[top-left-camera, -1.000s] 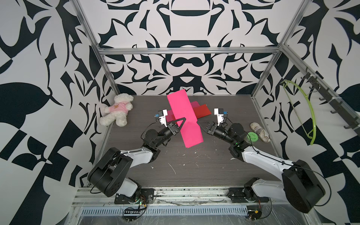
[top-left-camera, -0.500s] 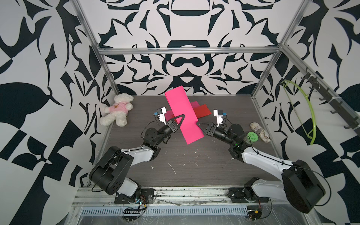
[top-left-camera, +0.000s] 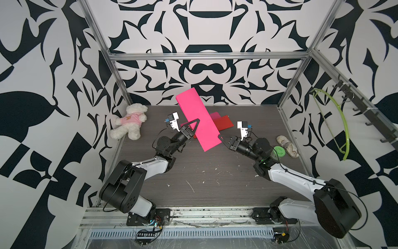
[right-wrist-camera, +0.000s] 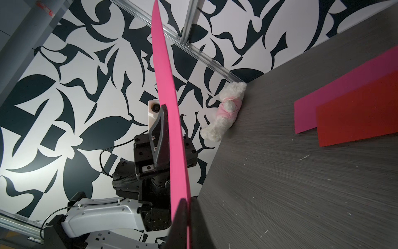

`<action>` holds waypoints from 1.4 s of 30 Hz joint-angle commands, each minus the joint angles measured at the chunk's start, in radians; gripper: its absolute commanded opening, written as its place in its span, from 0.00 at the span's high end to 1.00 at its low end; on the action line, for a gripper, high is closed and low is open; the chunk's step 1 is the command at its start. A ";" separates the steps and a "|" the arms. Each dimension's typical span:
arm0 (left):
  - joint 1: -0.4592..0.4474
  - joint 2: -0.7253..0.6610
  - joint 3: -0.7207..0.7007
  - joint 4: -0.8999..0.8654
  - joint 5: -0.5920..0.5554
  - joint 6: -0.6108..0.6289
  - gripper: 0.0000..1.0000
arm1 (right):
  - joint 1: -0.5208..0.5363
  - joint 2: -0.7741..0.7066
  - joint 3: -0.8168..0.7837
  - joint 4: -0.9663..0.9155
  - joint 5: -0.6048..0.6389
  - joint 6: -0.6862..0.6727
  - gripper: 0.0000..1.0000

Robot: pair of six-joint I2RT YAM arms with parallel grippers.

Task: Fold the rectangular paper in half along the long edge
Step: Fold the paper.

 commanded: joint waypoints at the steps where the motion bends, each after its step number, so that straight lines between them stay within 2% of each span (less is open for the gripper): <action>1: 0.022 0.011 0.032 0.039 0.003 -0.010 1.00 | 0.006 -0.033 0.003 0.032 0.011 -0.012 0.78; 2: 0.026 0.012 0.034 0.039 0.006 -0.010 1.00 | 0.005 -0.034 0.003 0.028 0.019 -0.014 0.64; 3: 0.027 0.012 0.035 0.039 0.008 -0.013 1.00 | 0.005 -0.034 0.002 0.025 0.017 -0.018 0.66; 4: 0.029 0.011 0.036 0.039 0.009 -0.014 1.00 | 0.005 -0.032 0.006 0.025 0.005 -0.022 0.96; 5: 0.031 0.012 0.038 0.040 0.009 -0.014 1.00 | 0.006 -0.030 0.010 0.026 -0.006 -0.024 1.00; 6: 0.030 0.012 0.037 0.039 0.010 -0.014 1.00 | 0.006 -0.028 0.012 0.025 -0.008 -0.023 1.00; 7: 0.032 0.010 0.036 0.039 0.010 -0.016 1.00 | 0.007 -0.026 0.012 0.024 -0.003 -0.019 0.87; 8: 0.034 0.010 0.036 0.039 0.010 -0.016 1.00 | 0.006 -0.027 0.011 0.023 0.006 -0.018 0.69; 9: 0.036 0.010 0.036 0.038 0.011 -0.016 1.00 | 0.007 -0.026 0.011 0.023 0.009 -0.019 0.65; 11: 0.038 0.011 0.034 0.039 0.009 -0.017 1.00 | 0.006 -0.025 0.012 0.027 -0.006 -0.023 1.00; 13: 0.040 0.010 0.033 0.040 0.012 -0.017 1.00 | 0.006 -0.023 0.014 0.031 -0.013 -0.022 1.00; 15: 0.040 0.015 0.035 0.038 0.016 -0.016 1.00 | 0.006 -0.034 0.008 0.010 0.014 -0.032 0.68; 17: 0.040 0.024 0.046 -0.005 0.040 -0.013 1.00 | 0.005 -0.057 0.007 -0.043 0.036 -0.075 0.42; 19: 0.040 0.025 0.052 -0.064 0.065 -0.002 1.00 | 0.004 -0.092 0.018 -0.143 0.063 -0.140 0.23; 21: 0.038 0.020 0.052 -0.129 0.090 0.019 1.00 | 0.005 -0.129 0.036 -0.260 0.099 -0.214 0.13; 24: 0.035 0.003 0.058 -0.281 0.142 0.075 1.00 | 0.004 -0.178 0.068 -0.425 0.149 -0.325 0.07; 26: 0.032 -0.009 0.093 -0.454 0.218 0.137 1.00 | 0.004 -0.200 0.094 -0.524 0.175 -0.392 0.06; 33: 0.002 -0.011 0.226 -1.042 0.410 0.456 1.00 | 0.005 -0.216 0.146 -0.689 0.202 -0.515 0.06; 35: -0.018 0.016 0.302 -1.304 0.395 0.624 1.00 | 0.005 -0.219 0.148 -0.706 0.205 -0.529 0.06; 38: -0.048 0.104 0.409 -1.589 0.405 0.810 1.00 | 0.005 -0.219 0.148 -0.725 0.210 -0.541 0.06; 42: -0.080 0.203 0.500 -1.734 0.394 0.921 1.00 | 0.006 -0.221 0.142 -0.740 0.213 -0.548 0.06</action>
